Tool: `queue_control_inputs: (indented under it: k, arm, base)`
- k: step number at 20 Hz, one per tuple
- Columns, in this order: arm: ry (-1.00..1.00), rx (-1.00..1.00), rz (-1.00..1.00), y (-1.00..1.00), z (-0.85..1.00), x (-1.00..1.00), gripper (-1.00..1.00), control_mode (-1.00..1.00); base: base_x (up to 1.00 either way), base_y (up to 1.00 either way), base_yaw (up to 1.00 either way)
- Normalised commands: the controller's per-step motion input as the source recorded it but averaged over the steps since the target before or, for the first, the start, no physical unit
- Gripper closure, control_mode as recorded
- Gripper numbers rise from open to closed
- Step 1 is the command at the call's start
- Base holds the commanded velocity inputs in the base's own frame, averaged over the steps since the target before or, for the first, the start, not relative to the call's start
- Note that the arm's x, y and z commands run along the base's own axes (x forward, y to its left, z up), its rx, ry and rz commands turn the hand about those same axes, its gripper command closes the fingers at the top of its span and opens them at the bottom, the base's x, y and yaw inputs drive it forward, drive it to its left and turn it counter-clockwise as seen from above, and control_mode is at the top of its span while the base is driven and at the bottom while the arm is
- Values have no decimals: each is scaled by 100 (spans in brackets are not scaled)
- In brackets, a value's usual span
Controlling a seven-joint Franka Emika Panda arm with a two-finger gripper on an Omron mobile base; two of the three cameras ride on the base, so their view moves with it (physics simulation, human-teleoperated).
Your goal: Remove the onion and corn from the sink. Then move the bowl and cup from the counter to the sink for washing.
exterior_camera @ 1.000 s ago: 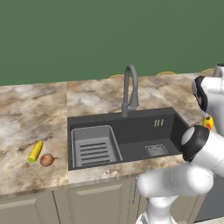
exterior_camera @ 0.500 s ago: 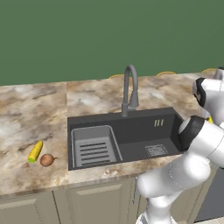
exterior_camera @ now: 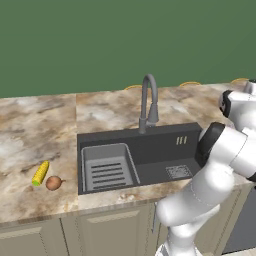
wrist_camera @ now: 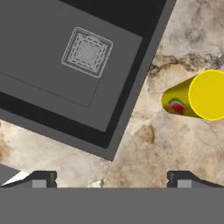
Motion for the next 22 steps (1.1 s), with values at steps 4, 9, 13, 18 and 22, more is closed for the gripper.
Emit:
queue_control_inputs:
  k: [4,9,13,18,22]
  arm:
    - [0,0,0,-17,-15,21,-100,-100]
    - [0,2,0,-16,-14,16,-100,-100]
    - [0,0,0,-15,-14,10,-100,-100]
    - [0,0,0,-13,-13,7,-100,-100]
    - [0,0,0,-10,-15,7,-100,-100]
  base:
    - [0,0,0]
    - [0,0,0]
    - [0,0,0]
    - [0,0,0]
    - [0,0,0]
